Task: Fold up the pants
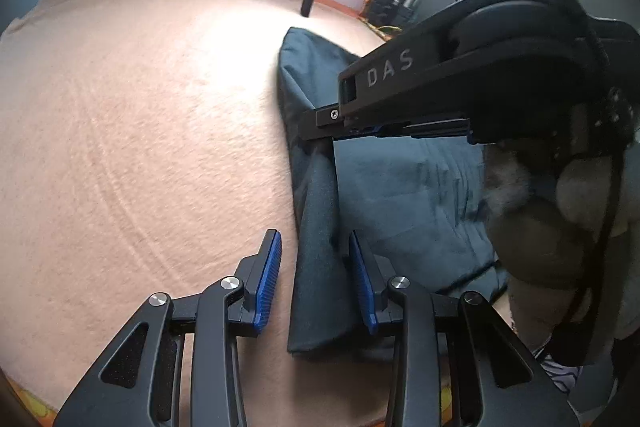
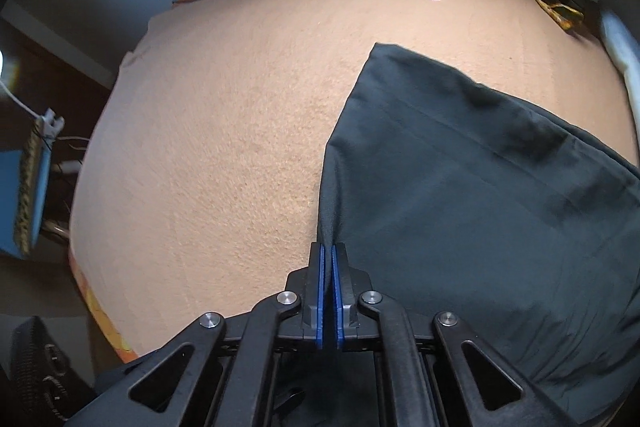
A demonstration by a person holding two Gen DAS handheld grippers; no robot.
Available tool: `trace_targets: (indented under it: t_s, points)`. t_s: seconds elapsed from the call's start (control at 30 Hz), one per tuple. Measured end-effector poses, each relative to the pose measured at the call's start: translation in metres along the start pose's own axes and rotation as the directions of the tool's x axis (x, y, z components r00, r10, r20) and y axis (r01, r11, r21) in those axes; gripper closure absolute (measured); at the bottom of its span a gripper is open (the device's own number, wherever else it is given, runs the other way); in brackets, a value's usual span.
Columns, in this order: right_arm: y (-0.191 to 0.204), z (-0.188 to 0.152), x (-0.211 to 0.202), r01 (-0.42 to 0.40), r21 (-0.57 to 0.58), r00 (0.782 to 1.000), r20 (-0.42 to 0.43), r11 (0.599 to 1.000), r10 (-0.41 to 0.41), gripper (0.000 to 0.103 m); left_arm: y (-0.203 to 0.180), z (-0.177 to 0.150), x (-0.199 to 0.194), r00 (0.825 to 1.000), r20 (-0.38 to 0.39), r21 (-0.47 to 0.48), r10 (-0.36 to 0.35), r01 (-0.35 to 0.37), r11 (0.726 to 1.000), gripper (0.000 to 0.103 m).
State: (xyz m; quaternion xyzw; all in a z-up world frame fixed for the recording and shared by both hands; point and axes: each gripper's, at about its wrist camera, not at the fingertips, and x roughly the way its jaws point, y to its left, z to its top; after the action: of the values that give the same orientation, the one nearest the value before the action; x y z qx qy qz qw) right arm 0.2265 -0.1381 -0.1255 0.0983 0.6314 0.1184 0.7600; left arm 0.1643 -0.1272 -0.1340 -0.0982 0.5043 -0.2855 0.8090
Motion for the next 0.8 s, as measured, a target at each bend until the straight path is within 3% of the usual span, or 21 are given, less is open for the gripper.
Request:
trace_targets:
  t_s: [0.03, 0.1, 0.27, 0.4, 0.57, 0.8]
  points:
    - [-0.004, -0.001, -0.004, -0.01, 0.005, 1.0, 0.007, 1.0, 0.01, 0.102, -0.002, -0.002, -0.001, 1.0, 0.006, 0.007, -0.003, 0.003, 1.0, 0.093]
    - [-0.01, -0.001, -0.011, -0.023, 0.007, 1.0, 0.016, 1.0, 0.022, 0.101, -0.008, -0.002, -0.003, 0.999, 0.033, 0.026, 0.002, -0.003, 1.0, 0.094]
    - [-0.02, 0.013, -0.026, -0.073, 0.019, 0.996, 0.045, 0.997, 0.072, 0.067, -0.017, 0.0, -0.007, 0.997, 0.075, 0.058, -0.007, 0.002, 0.998, 0.096]
    - [-0.02, 0.025, -0.033, -0.078, -0.01, 0.997, 0.022, 0.997, 0.078, 0.06, -0.027, -0.002, -0.008, 0.996, 0.089, 0.107, -0.017, 0.007, 0.994, 0.096]
    - [-0.002, 0.043, -0.021, 0.003, -0.064, 1.0, -0.007, 0.998, -0.004, 0.051, -0.039, 0.0, -0.01, 0.994, 0.099, 0.14, -0.041, 0.027, 0.99, 0.097]
    - [0.018, 0.054, 0.009, 0.152, -0.133, 0.986, -0.045, 0.979, -0.16, 0.052, -0.036, -0.002, -0.015, 0.993, 0.096, 0.137, -0.072, 0.058, 0.989, 0.097]
